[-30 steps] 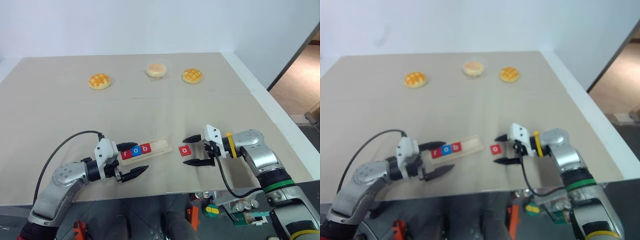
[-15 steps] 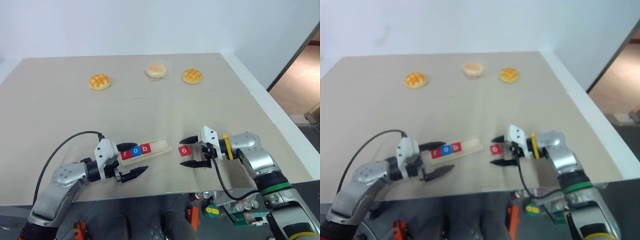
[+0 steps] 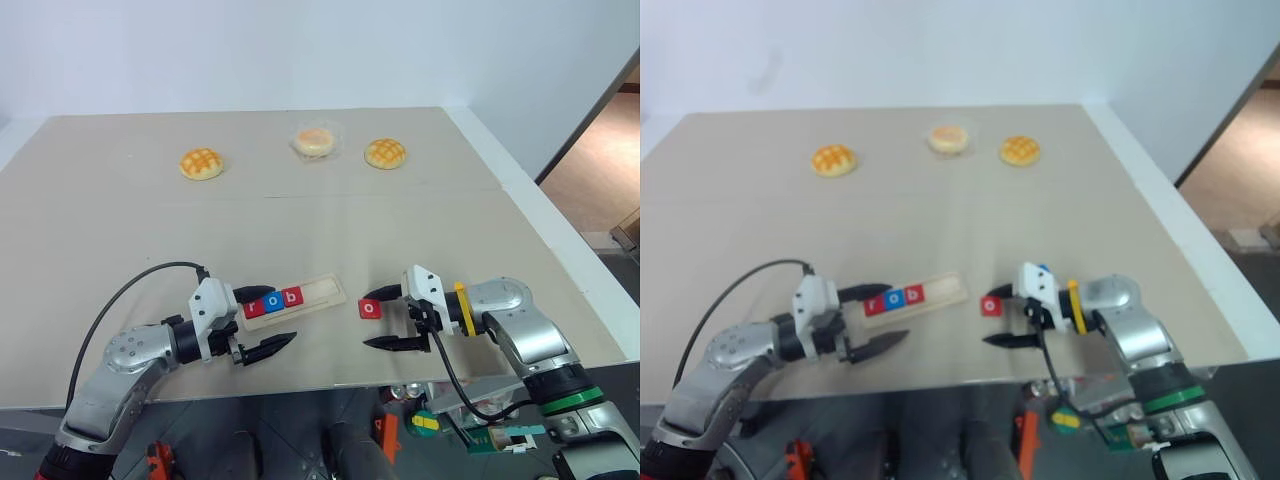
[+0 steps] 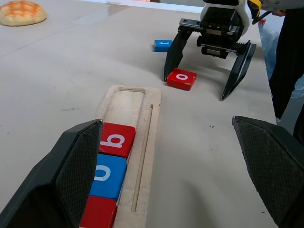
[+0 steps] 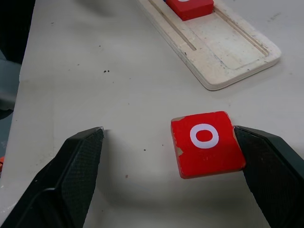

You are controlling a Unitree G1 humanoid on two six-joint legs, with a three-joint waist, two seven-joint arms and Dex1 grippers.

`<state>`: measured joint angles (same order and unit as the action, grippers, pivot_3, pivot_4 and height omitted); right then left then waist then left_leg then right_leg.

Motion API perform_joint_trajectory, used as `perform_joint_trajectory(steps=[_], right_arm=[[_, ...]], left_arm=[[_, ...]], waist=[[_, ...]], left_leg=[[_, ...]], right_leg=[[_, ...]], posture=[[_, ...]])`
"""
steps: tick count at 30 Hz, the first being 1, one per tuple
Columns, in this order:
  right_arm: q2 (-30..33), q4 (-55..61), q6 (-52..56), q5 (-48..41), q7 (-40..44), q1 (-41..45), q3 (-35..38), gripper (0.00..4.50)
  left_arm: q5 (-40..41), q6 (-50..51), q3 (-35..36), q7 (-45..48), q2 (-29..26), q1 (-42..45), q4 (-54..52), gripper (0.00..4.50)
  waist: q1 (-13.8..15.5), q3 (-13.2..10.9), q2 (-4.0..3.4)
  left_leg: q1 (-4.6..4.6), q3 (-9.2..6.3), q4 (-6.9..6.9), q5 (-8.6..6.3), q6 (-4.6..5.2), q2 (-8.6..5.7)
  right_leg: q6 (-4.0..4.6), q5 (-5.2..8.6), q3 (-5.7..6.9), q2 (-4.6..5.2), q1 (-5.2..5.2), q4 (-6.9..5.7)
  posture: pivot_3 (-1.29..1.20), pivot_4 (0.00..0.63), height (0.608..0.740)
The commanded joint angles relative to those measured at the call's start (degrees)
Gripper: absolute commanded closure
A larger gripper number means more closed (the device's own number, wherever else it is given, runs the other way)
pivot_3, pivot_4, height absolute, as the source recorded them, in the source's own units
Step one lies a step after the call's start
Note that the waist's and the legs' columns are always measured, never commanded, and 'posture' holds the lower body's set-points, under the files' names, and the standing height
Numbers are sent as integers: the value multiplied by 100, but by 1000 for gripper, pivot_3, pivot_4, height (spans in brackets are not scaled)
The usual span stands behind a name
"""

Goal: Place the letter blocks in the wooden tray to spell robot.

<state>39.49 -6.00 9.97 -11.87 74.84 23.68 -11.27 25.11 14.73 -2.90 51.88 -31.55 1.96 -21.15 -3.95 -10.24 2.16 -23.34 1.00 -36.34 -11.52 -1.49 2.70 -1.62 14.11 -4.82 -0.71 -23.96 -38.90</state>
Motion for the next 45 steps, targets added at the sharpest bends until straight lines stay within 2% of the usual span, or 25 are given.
perform_joint_trajectory(steps=[1, 10, 12, 14, 15, 18, 20, 29, 35, 41, 45], right_arm=[[64, 194, 287, -40, -216, -149, 135, 294], [-82, 262, 914, -295, -478, -116, 176, 294], [-91, 257, 1007, -306, -505, -107, 164, 675], [-66, 259, 1012, -293, -510, -119, 135, 1446], [-47, 270, 1009, -288, -515, -137, 126, 1586], [4, 344, 1047, -316, -496, -205, 131, 2763], [24, 432, 1092, -340, -500, -262, 138, 3302], [-11, 661, 976, -311, -620, -320, 193, 3302], [-276, 586, 1140, -392, -673, 689, 159, 3302], [-779, -132, 916, 59, -418, 1814, -556, 3302], [-1081, -703, 585, 309, -247, 2218, -859, 3302]], left_arm=[[212, -23, 33, 186, -29, 102, -128, 0], [269, -150, -129, 1057, -439, 333, -18, 0], [207, -231, -181, 1192, -493, 398, 40, 0], [198, -246, -186, 1234, -493, 422, 70, 0], [196, -261, -185, 1250, -489, 434, 95, 0], [175, -308, -183, 1292, -473, 474, 169, 0], [170, -327, -170, 1290, -462, 484, 208, 0], [156, -475, -75, 1127, -348, 512, 390, 0], [68, -421, 315, 216, 26, 530, 538, 0], [70, -187, 381, -372, 273, 364, 366, 0], [99, -122, 390, -489, 303, 255, 255, 0]], waist=[[1, 0, 0], [3, 1, 1], [1, 1, 1], [1, 1, 1], [1, 1, 1], [2, 1, 1], [5, 1, 1], [6, 1, 1], [-42, -3, -4], [-27, -2, -2], [-9, -3, -3]], left_leg=[[0, 0, 0, 0, 0, 0], [2, 0, -9, 0, 0, 0], [4, 0, -10, 1, -1, 0], [4, 2, -12, 1, -1, 0], [4, 2, -13, 1, -1, 0], [3, 0, -9, 1, -1, 0], [1, -3, -6, 0, 0, 1], [1, -5, -6, -1, 0, 1], [1, 7, -9, 0, 0, 2], [0, -12, -6, 2, 1, 9], [-18, -14, -4, 1, 0, 4]], right_leg=[[0, 0, 0, 0, 0, 0], [0, -3, 0, 0, 4, -1], [3, -2, 0, -1, 5, -1], [6, -2, -1, -1, 6, -1], [6, -2, -2, 0, 6, -1], [0, 0, 0, -1, 5, -1], [0, 4, 3, -1, 5, 0], [-1, 3, 5, -1, 5, -1], [-4, -8, -5, -1, -2, -2], [5, -8, 5, -14, 0, -4], [-1, 1, 9, -3, -10, -4]], posture=[[0, 150, 739], [0, 150, 739], [0, 150, 739], [0, 150, 739], [0, 150, 739], [0, 150, 739], [0, 150, 739], [0, 150, 739], [0, 150, 739], [0, 150, 739], [0, 150, 739]])
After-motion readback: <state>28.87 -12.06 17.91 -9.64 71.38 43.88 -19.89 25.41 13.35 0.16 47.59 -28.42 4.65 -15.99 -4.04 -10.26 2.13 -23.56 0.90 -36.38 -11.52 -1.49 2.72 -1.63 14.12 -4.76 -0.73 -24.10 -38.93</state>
